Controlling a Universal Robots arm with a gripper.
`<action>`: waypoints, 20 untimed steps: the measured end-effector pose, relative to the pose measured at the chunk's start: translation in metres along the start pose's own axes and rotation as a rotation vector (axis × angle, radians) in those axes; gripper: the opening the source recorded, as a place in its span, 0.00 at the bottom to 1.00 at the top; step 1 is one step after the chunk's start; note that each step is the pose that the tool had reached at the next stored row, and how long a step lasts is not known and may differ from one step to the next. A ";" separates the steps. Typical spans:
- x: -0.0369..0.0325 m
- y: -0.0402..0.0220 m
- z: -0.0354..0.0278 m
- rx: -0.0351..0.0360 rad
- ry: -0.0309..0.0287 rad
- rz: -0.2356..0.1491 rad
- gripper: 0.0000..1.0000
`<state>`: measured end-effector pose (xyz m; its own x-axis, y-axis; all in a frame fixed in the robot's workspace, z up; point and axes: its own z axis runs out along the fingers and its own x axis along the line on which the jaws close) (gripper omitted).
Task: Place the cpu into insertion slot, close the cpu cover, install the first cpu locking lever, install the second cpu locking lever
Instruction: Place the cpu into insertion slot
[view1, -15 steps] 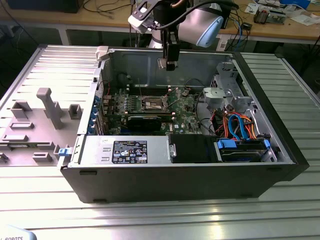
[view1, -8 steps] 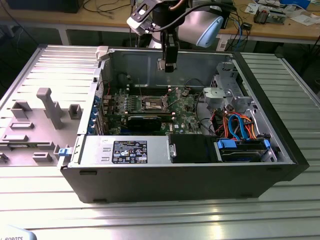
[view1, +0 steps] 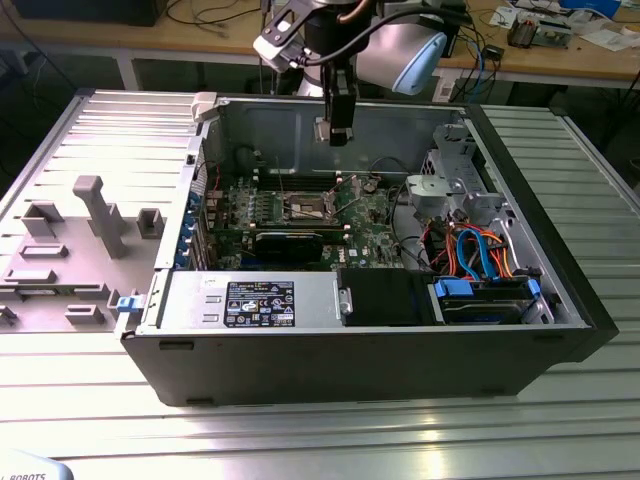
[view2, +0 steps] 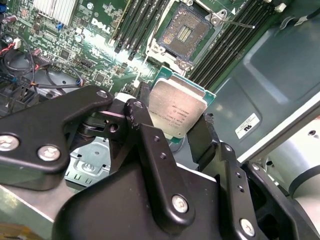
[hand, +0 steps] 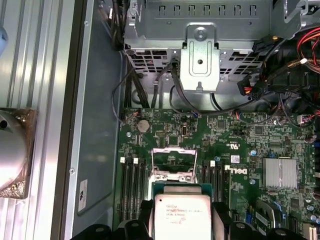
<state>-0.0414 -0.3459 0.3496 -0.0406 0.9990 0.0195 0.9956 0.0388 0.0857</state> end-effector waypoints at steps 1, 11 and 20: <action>0.0000 0.0000 0.0002 0.0000 -0.0001 0.000 0.55; -0.0001 -0.0002 0.0021 0.0001 -0.0001 0.000 0.55; -0.0001 -0.0003 0.0040 0.0000 -0.0001 0.000 0.55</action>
<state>-0.0414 -0.3459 0.3456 -0.0406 0.9990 0.0194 0.9956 0.0388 0.0857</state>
